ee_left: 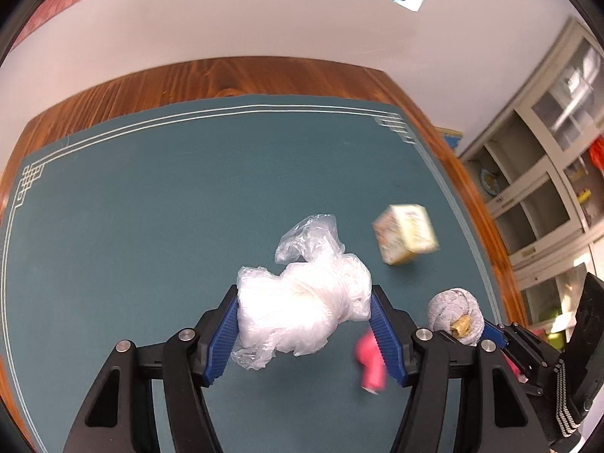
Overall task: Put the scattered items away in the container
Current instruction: 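Carry the bag and rolled sock to the red box and release them inside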
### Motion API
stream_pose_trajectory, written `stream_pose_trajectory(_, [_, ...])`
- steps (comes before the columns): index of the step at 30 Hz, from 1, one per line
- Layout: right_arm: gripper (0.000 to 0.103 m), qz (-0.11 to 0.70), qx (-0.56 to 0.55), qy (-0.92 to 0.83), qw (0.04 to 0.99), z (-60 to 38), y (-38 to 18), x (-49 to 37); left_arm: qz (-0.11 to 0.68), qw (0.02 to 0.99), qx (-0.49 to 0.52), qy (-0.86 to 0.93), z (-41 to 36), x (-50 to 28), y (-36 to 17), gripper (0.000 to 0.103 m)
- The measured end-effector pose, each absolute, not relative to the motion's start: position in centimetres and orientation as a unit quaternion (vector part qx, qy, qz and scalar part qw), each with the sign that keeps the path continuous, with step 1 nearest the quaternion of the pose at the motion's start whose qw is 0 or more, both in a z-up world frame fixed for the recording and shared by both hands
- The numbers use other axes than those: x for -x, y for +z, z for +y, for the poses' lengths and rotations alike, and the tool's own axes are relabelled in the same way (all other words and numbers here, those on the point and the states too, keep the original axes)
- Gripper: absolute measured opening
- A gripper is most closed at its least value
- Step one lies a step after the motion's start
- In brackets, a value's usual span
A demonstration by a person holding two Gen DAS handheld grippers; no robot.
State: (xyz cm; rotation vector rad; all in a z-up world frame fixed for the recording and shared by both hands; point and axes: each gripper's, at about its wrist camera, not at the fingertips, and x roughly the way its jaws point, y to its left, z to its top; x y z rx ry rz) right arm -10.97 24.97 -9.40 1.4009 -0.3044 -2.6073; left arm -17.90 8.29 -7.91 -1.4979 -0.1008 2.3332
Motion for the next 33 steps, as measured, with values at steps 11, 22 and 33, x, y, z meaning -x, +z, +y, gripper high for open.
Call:
stream_pose_trajectory(11, [0.053,-0.136,-0.449,-0.883,0.017,34.3,-5.7,-2.4,0.003,0.259,0.519,0.815,17.2,9.4,-3.8,0.067])
stream_pose_trajectory(22, [0.053,-0.162,-0.459,-0.871,-0.062,43.5,-6.1,-13.4,0.059,0.349,0.517,0.779,29.1,0.2,-3.1,0.067])
stream_pose_trajectory(33, [0.053,-0.151,-0.476,-0.867,-0.008,43.7,-6.5,-17.7,0.092,0.352,0.535,0.763,34.4,-3.5,-5.3,0.067])
